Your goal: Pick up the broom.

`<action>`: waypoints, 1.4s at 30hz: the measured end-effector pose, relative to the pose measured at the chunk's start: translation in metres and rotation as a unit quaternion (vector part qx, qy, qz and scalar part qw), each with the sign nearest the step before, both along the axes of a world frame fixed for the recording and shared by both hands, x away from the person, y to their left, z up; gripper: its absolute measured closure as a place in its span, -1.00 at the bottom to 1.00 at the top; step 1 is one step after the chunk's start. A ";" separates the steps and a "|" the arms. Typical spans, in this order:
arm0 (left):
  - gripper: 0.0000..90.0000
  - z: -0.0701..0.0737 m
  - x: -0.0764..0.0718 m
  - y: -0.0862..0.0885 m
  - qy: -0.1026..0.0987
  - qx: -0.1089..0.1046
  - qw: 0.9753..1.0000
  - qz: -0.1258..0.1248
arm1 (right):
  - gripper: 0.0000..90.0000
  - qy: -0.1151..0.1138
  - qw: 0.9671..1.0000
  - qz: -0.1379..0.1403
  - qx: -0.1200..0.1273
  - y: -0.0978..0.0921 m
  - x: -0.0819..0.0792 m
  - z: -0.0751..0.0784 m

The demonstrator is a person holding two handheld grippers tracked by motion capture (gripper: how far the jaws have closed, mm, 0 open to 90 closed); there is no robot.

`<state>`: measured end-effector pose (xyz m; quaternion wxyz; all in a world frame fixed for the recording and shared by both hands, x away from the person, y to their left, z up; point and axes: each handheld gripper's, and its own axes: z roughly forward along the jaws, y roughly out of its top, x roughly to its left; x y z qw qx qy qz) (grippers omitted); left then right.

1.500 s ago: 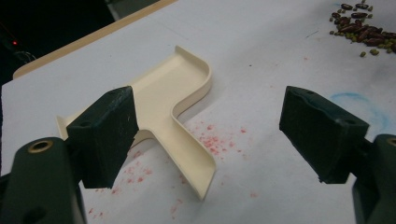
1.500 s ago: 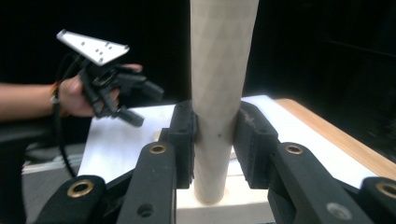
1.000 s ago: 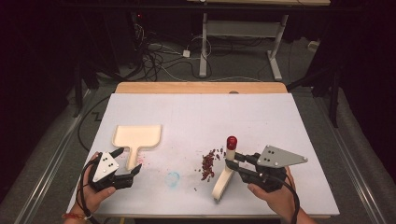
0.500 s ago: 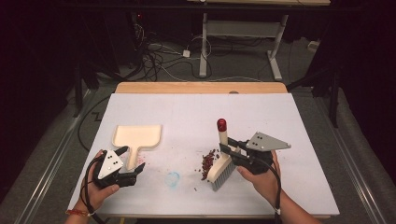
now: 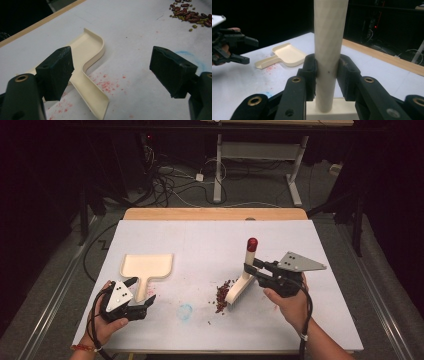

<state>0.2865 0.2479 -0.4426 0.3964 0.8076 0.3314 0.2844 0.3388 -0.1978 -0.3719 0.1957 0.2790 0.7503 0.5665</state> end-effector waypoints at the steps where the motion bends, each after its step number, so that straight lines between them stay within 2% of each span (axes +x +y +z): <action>1: -0.59 0.000 0.000 0.000 0.000 0.000 1.000 0.000 | 0.57 0.000 1.000 0.001 0.004 -0.006 -0.001 0.002; 3: -0.59 0.000 0.000 -0.001 0.001 0.001 1.000 0.000 | 0.56 -0.004 1.000 0.007 0.009 -0.019 -0.002 0.007; 5: -0.59 -0.001 0.000 -0.002 0.003 0.004 1.000 -0.002 | 0.56 -0.004 1.000 0.018 0.004 -0.032 -0.001 0.011; 9: -0.59 -0.001 0.001 -0.004 0.004 0.008 1.000 -0.004 | 0.56 0.015 0.999 0.048 -0.021 -0.053 0.009 0.011; 11: -0.59 -0.001 0.001 -0.004 0.005 0.009 1.000 -0.004 | 0.56 0.015 0.998 0.051 -0.039 -0.059 0.017 0.008; 13: -0.59 -0.002 0.001 -0.004 0.006 0.010 1.000 -0.005 | 0.56 0.004 0.997 0.055 -0.058 -0.062 0.024 0.004; 15: -0.59 -0.002 0.001 -0.004 0.007 0.011 1.000 -0.006 | 0.56 -0.005 0.996 0.067 -0.061 -0.063 0.034 0.001; 18: -0.59 -0.003 0.002 -0.005 0.010 0.012 1.000 -0.007 | 0.56 0.001 0.995 0.083 -0.060 -0.059 0.049 -0.003; 20: -0.59 -0.003 0.003 -0.005 0.004 0.018 1.000 -0.011 | 0.56 0.006 0.993 0.103 -0.056 -0.055 0.061 -0.005; 23: -0.59 -0.003 0.002 -0.005 0.010 0.014 1.000 -0.009 | 0.56 0.011 0.991 0.128 -0.047 -0.047 0.076 -0.009; 26: -0.59 -0.004 0.002 -0.004 0.012 0.014 1.000 -0.009 | 0.56 0.013 0.986 0.162 -0.042 -0.035 0.084 -0.014; 28: -0.59 -0.004 0.002 -0.004 0.013 0.014 1.000 -0.009 | 0.56 0.013 0.982 0.186 -0.041 -0.024 0.085 -0.017; 31: -0.59 -0.005 0.002 -0.004 0.014 0.015 1.000 -0.010 | 0.56 0.009 0.973 0.226 -0.045 -0.008 0.084 -0.021; 35: -0.59 -0.004 0.002 -0.004 0.013 0.015 1.000 -0.009 | 0.56 0.007 0.961 0.273 -0.039 0.012 0.081 -0.025; 40: -0.59 -0.005 0.003 -0.004 0.014 0.013 1.000 -0.009 | 0.56 0.002 0.950 0.312 -0.004 0.029 0.077 -0.024; 42: -0.59 -0.005 0.003 -0.004 0.015 0.015 1.000 -0.010 | 0.56 -0.001 0.947 0.322 0.000 0.035 0.075 -0.022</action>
